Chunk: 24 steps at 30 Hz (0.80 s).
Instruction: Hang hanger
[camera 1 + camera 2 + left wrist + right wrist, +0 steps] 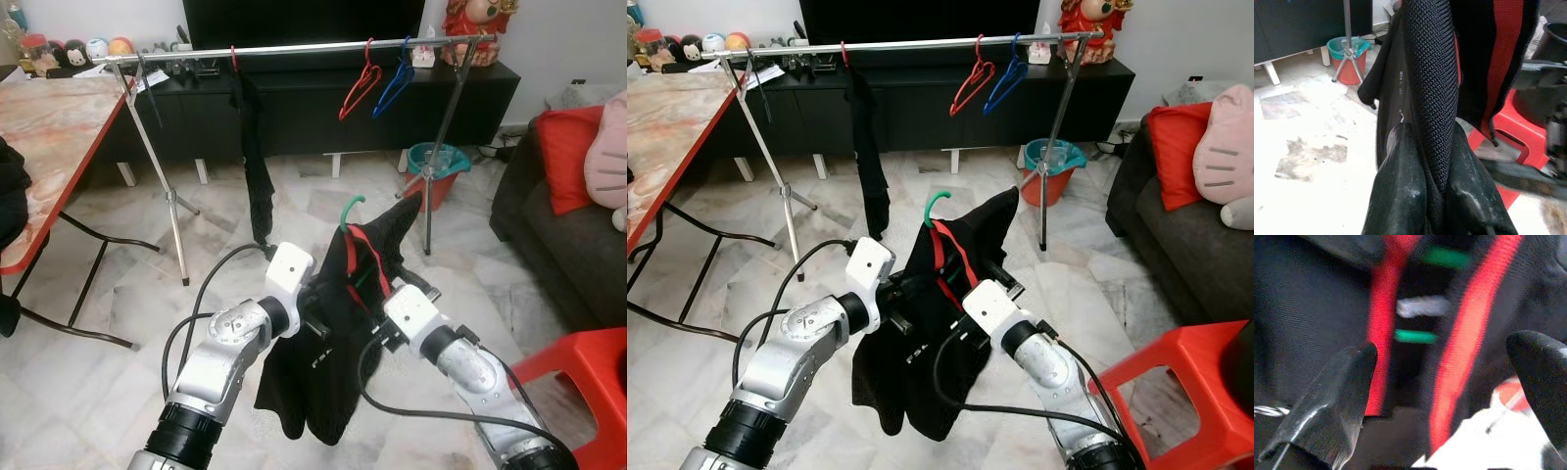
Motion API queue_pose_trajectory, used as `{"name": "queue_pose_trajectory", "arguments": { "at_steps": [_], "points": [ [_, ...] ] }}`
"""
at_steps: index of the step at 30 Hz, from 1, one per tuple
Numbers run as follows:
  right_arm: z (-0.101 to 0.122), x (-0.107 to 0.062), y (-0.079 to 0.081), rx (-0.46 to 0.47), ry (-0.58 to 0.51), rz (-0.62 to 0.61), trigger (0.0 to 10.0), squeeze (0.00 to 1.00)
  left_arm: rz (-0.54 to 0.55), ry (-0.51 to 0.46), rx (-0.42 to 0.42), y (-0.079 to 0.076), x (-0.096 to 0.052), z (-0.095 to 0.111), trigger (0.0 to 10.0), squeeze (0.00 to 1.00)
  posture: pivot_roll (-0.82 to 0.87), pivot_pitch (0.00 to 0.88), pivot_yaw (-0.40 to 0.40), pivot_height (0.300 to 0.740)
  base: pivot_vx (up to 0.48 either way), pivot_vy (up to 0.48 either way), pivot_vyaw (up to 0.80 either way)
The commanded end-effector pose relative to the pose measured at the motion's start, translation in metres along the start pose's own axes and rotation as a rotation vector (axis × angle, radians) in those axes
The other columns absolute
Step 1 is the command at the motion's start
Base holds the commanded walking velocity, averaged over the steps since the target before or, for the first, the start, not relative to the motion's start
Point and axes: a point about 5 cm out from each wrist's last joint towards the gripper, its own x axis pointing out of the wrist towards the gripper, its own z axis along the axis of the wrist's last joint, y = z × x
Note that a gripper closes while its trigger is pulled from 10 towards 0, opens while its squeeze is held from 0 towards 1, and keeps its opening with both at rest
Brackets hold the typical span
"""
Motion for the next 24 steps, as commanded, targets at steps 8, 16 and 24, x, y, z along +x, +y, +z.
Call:
{"name": "queue_pose_trajectory", "arguments": {
  "at_steps": [8,16,24],
  "points": [
    [-0.0162,0.0017,-0.0188,0.013,0.137,-0.168,10.0,0.0,-0.068,-0.049,0.01,-0.0071,-0.0026,0.014,10.0,0.0,0.08,0.0,0.015,0.732,0.0,0.0,0.0],
    [-0.016,0.0049,-0.0156,0.017,0.144,-0.176,0.0,0.0,-0.088,-0.043,0.011,-0.009,-0.0036,0.014,10.0,0.0,0.08,0.0,0.014,0.732,0.0,0.0,0.0],
    [-0.0154,0.0083,-0.0137,0.02,0.14,-0.176,0.0,0.0,-0.107,-0.041,0.01,-0.0101,-0.0058,0.0151,10.0,0.0,0.09,0.0,0.013,0.732,0.0,0.0,0.0]
  ]
}}
